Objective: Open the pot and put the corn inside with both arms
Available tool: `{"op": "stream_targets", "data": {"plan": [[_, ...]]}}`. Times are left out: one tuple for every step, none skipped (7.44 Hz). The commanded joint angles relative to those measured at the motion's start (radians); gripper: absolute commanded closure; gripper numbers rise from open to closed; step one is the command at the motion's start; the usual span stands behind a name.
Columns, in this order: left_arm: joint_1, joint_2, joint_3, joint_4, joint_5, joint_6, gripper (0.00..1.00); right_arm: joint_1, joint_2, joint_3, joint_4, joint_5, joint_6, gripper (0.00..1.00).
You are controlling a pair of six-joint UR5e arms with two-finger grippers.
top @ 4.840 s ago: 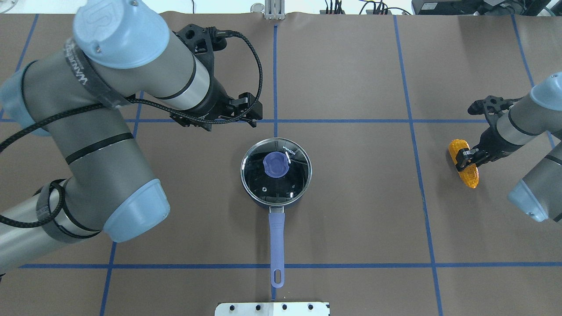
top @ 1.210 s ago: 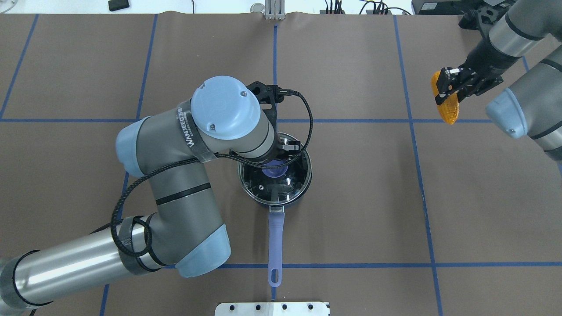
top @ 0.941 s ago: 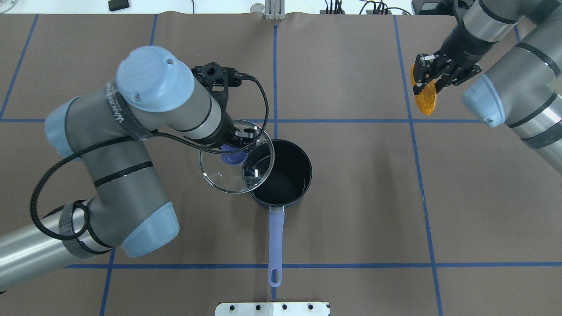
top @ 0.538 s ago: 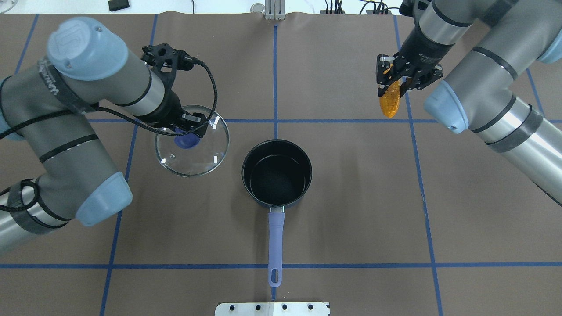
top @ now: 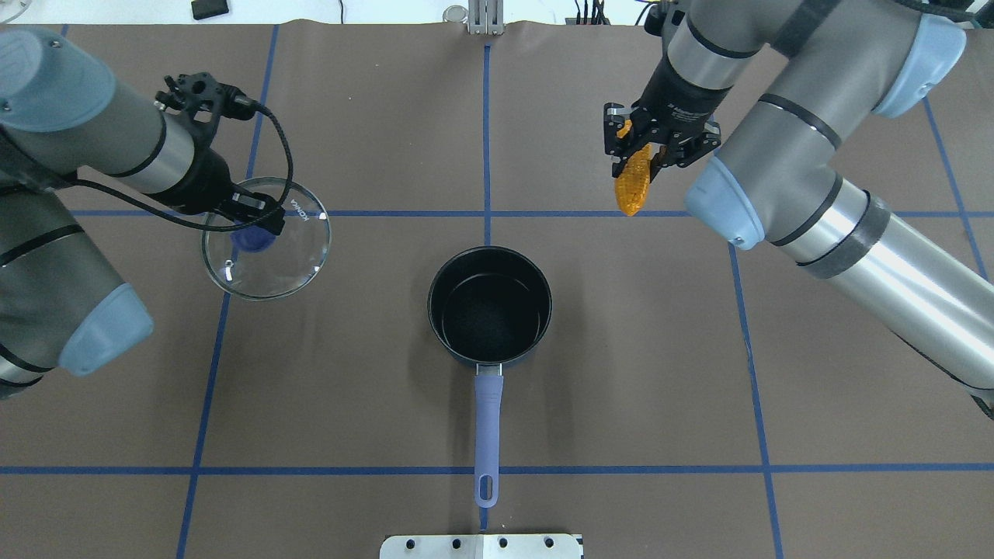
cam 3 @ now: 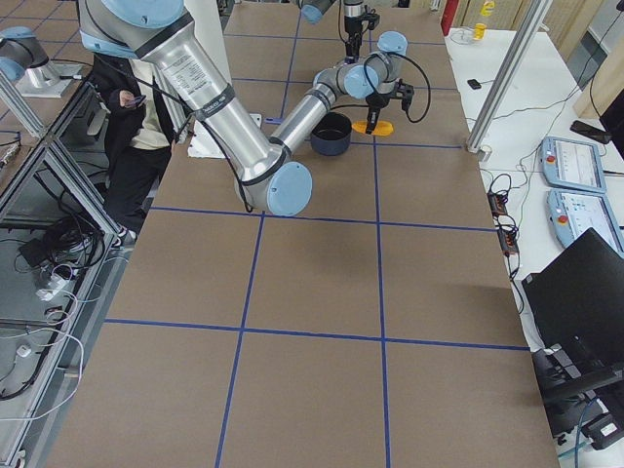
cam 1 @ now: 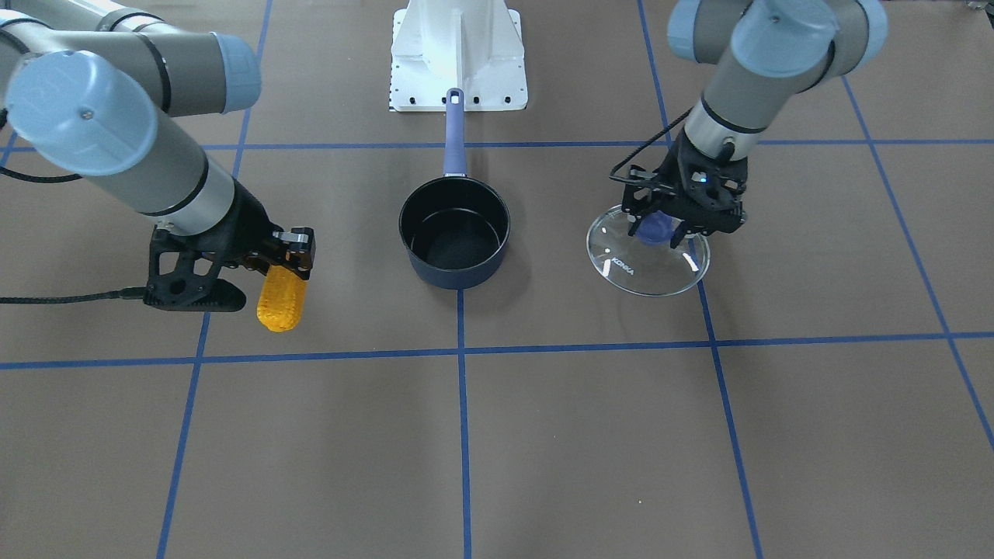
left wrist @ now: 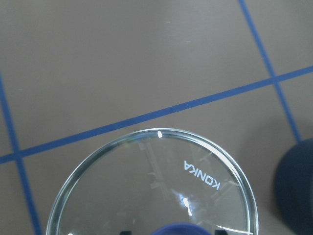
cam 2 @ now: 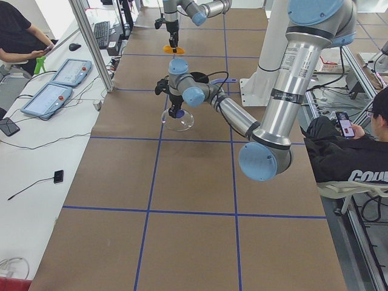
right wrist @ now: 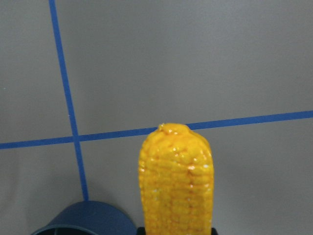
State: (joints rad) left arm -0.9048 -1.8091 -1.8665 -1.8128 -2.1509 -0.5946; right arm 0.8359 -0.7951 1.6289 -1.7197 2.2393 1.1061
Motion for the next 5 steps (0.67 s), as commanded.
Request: {"op": "stream_targets", "data": {"plan": [[-0.069,0.124,0.041,-0.112,-0.065,0.096,0.46,-0.075,0.083,-0.024,0.0,-0.059,0.104,0.64],[-0.075,0.163,0.064,-0.17,-0.075,0.102,0.46,-0.108,0.112,-0.046,0.002,-0.091,0.127,0.64],[-0.074,0.203,0.069,-0.224,-0.081,0.102,0.46,-0.132,0.125,-0.056,0.002,-0.11,0.141,0.64],[-0.075,0.218,0.081,-0.244,-0.087,0.102,0.46,-0.156,0.125,-0.057,0.003,-0.131,0.156,0.64],[-0.075,0.232,0.101,-0.29,-0.087,0.101,0.46,-0.188,0.125,-0.061,0.005,-0.165,0.162,0.64]]}}
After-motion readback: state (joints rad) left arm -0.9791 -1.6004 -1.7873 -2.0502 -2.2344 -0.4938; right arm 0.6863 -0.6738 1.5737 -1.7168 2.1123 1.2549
